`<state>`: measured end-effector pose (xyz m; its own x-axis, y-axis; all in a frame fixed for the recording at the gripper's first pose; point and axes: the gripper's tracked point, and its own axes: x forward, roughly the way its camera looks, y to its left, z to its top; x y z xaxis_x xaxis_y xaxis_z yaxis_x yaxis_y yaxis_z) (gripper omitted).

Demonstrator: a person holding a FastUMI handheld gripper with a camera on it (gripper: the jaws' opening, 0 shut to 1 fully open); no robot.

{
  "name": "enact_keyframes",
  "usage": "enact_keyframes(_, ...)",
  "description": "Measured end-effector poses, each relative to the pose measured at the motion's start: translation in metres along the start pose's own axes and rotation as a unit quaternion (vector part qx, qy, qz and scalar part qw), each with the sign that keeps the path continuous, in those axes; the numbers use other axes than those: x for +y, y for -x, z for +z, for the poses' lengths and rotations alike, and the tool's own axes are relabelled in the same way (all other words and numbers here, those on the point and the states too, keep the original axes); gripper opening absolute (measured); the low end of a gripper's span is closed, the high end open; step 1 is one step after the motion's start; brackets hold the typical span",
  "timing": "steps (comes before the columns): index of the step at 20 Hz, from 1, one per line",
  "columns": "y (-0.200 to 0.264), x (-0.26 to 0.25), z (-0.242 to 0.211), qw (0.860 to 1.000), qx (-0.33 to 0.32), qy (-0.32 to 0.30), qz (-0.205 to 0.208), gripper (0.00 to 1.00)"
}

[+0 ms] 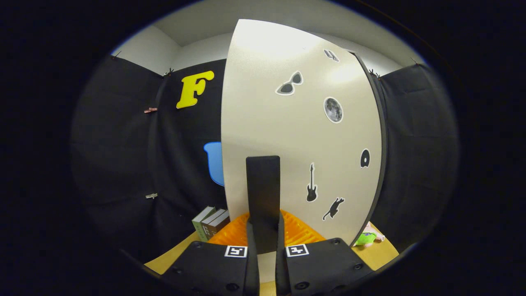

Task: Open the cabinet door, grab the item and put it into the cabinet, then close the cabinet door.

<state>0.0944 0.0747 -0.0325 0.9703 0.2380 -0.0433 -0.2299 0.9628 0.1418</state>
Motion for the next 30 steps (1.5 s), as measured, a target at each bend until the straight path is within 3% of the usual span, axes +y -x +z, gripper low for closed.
enact_keyframes(10,0.07,-0.057,0.004,1.0,0.001,0.0,-0.018,0.19)
enact_keyframes(22,0.125,-0.155,0.021,0.993,-0.017,0.029,-0.116,0.17)
enact_keyframes(27,0.135,-0.2,0.019,0.99,-0.006,0.001,-0.142,0.17)
enact_keyframes(30,0.142,-0.223,0.02,0.988,-0.01,-0.014,-0.151,0.1)
